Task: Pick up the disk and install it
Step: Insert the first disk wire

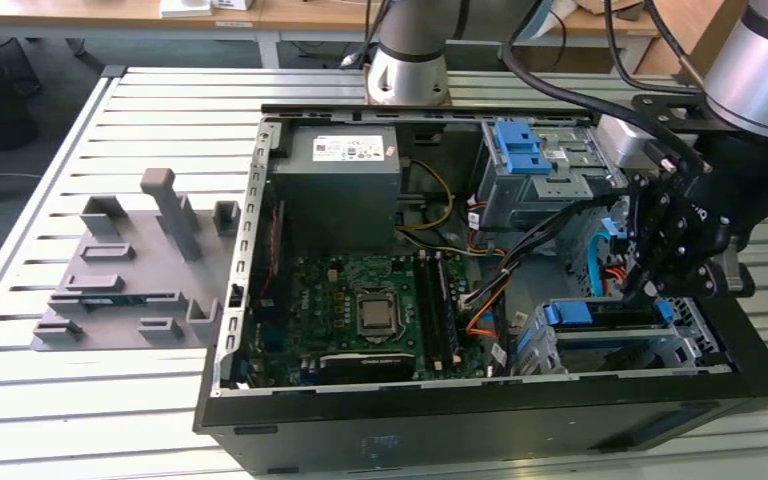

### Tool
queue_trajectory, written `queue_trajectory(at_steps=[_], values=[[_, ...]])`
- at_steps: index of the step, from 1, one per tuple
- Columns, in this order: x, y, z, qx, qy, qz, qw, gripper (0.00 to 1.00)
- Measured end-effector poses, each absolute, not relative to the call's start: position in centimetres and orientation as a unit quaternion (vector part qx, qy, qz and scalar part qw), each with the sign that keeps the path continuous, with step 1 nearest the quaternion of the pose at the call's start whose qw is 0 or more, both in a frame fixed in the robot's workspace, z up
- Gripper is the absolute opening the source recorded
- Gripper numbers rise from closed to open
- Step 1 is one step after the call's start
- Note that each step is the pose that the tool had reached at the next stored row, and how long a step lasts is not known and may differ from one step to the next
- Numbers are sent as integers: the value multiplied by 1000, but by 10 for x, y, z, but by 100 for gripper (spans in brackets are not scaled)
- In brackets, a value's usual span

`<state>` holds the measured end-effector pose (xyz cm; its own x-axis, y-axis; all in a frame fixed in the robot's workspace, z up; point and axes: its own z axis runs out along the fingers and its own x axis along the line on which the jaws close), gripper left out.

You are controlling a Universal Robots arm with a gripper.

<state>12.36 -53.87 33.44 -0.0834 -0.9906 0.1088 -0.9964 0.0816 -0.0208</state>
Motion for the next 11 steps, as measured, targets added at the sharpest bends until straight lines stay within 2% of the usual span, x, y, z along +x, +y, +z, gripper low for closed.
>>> queue_trajectory(at_steps=[11], values=[[124, -539, 334, 676, -735, 43, 34, 17]])
